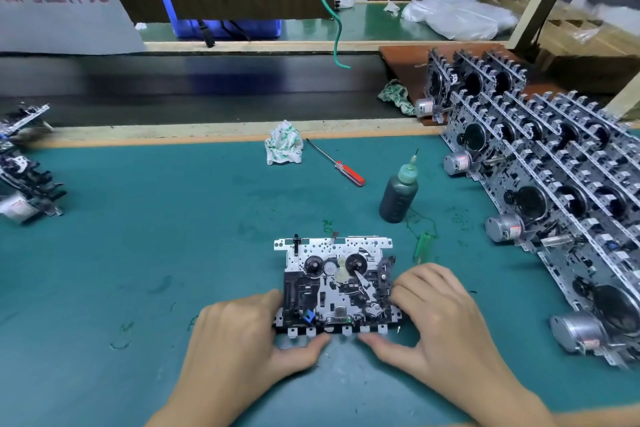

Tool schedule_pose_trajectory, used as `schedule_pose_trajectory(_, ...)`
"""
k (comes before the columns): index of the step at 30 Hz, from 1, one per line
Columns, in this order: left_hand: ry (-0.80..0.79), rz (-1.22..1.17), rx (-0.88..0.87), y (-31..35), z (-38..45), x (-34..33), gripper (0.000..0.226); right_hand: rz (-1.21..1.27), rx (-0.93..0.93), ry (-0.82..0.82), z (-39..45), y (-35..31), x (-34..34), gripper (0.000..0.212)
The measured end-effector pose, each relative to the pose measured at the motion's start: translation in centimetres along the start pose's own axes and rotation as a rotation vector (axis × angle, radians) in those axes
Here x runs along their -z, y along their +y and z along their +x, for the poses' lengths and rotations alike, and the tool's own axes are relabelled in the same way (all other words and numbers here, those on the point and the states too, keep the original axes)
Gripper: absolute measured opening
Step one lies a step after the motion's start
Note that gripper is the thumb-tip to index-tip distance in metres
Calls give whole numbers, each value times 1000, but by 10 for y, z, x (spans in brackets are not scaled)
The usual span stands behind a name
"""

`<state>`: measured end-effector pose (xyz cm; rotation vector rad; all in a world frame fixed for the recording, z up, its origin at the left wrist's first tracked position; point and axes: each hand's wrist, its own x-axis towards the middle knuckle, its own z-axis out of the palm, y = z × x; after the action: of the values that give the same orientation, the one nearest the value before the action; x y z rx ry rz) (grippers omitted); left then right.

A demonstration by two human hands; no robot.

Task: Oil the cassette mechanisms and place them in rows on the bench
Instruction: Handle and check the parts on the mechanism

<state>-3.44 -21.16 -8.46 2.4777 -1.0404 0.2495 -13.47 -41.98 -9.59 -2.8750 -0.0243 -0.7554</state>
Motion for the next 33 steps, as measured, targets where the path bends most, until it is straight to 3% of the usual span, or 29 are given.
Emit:
schedule_pose_trajectory(4, -47, -17, 5, 0, 0, 3, 58, -56, -8, 11, -1, 0, -1, 50)
schedule_pose_trajectory(11, -71, -50, -170, -8, -2, 6, 53, -56, -39, 77, 1, 0, -2, 57)
schedule_pose_trajectory(16, -71, -36, -176, -9, -3, 5, 50, -40, 107, 2, 4, 13, 5, 53)
schedule_pose_trajectory(23, 39, -26, -98, -6, -5, -1, 51, 59, 76, -3, 0, 11, 3, 58)
schedule_pose_trajectory(33, -14, -26, -184, -10, -1, 1, 54, 56, 28, 34, -2, 8, 0, 51)
